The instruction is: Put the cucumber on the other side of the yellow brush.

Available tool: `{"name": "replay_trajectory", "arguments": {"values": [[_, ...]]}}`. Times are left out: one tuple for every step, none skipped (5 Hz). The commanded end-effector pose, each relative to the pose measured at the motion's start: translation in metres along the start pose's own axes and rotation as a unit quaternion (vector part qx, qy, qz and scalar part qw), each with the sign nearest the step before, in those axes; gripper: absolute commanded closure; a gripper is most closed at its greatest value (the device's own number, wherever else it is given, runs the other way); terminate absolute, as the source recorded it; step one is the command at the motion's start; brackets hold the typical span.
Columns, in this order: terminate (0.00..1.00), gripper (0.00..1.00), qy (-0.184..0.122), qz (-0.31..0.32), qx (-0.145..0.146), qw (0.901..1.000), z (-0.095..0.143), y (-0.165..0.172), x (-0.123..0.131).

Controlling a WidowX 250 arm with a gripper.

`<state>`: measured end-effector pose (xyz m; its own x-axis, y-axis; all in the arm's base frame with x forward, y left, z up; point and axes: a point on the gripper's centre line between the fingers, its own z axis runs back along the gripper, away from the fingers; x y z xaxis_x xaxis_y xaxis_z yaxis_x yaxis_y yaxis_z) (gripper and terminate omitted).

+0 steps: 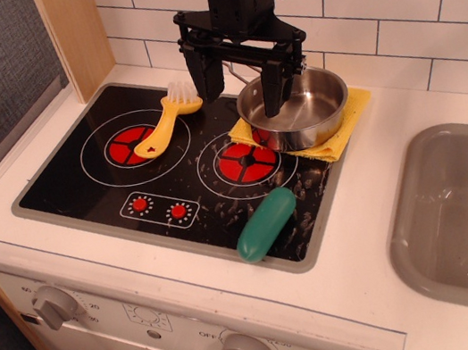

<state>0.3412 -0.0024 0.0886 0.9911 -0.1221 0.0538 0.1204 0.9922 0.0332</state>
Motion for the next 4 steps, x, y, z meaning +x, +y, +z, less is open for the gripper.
{"name": "replay_trajectory", "arguments": {"values": [[0.0, 0.0, 0.0, 0.0, 0.0, 1.0, 0.0, 0.0, 0.0], [0.0, 0.0, -0.015, -0.012, -0.003, 0.9998, 0.005, -0.012, -0.022], [0.0, 0.0, -0.001, -0.024, -0.001, 0.9997, -0.002, -0.029, -0.049], [0.0, 0.0, 0.026, -0.039, 0.008, 0.9988, -0.021, -0.042, -0.068]]}}
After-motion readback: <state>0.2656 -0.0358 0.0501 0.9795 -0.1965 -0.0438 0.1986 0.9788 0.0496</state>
